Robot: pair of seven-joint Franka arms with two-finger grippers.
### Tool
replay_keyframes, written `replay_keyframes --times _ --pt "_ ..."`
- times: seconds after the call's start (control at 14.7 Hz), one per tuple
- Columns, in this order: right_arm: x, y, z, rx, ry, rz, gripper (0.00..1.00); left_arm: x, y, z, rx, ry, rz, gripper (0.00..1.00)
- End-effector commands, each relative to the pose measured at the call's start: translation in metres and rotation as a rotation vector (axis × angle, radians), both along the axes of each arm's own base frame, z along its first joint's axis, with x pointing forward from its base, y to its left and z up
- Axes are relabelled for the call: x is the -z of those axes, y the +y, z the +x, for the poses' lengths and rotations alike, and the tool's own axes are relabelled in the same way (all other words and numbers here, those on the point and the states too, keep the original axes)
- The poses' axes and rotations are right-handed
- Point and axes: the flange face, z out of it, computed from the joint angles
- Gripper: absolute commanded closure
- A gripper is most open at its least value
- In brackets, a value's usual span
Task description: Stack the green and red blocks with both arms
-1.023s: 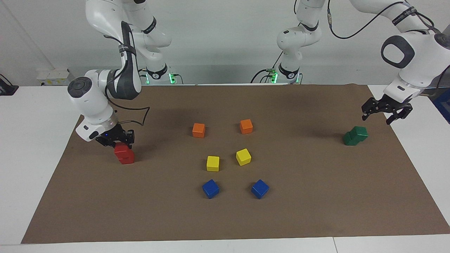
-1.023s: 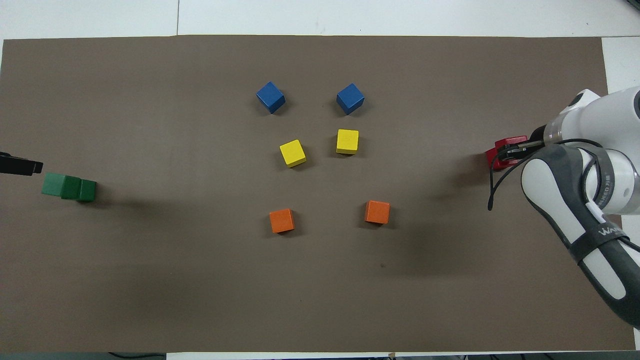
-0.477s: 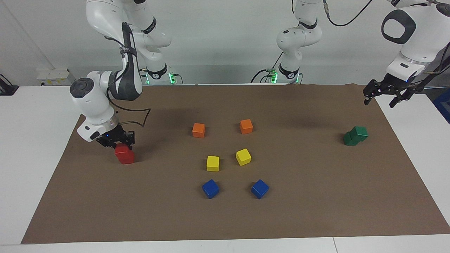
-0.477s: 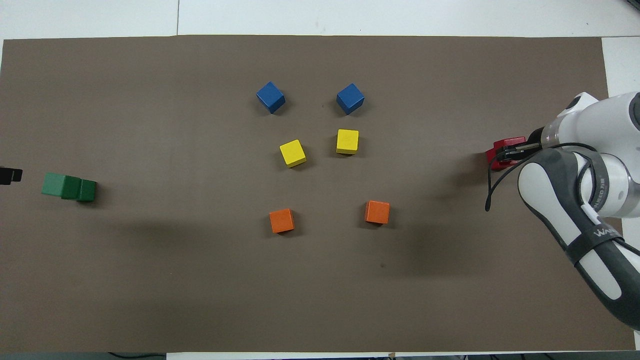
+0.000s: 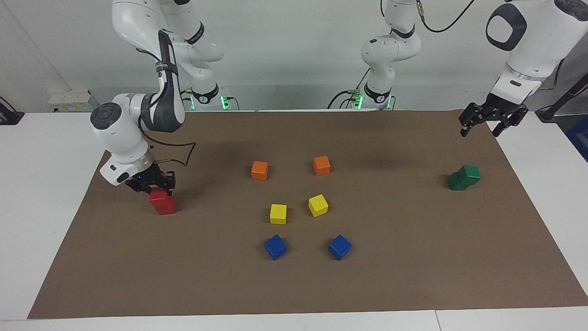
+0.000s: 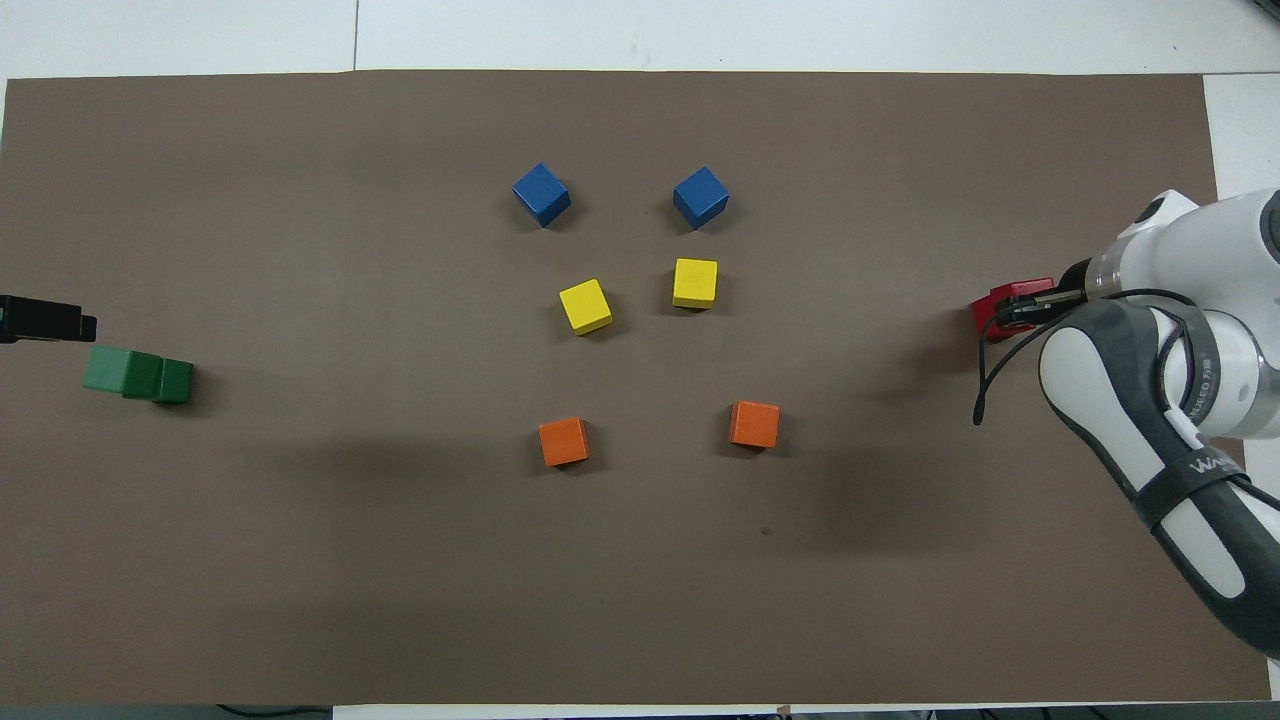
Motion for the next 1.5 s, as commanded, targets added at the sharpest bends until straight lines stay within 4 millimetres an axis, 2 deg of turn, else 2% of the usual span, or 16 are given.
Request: replay_keyframes --times 0.0,0.55,0.82,1.02,1.16,1.43 --pt "-0.005 -0.005 -0.007 -0.013 -0.022 0.012 1.00 -0.004 -0.011 0.004 -0.037 0.019 0.005 0.00" --pt "-0.002 -0.011 -0.010 -0.002 -0.016 0.013 1.00 -0.004 -0.047 0.010 -0.013 0.017 -0.001 0.00" --pt "-0.002 -0.011 -0.010 -0.004 -0.016 0.013 1.00 -0.009 -0.052 0.012 -0.008 0.008 -0.004 0.00" --pt "-0.001 -0.012 -0.011 -0.001 -0.016 0.012 1.00 -0.001 -0.058 0.018 0.004 0.020 -0.004 0.00" --pt "0.000 -0.012 -0.011 -0.001 -0.014 0.013 1.00 -0.008 -0.059 0.019 0.005 0.005 -0.009 0.00" --pt "0.002 -0.011 -0.012 -0.004 -0.020 0.012 1.00 -0.008 -0.061 0.017 0.007 0.019 -0.008 0.00"
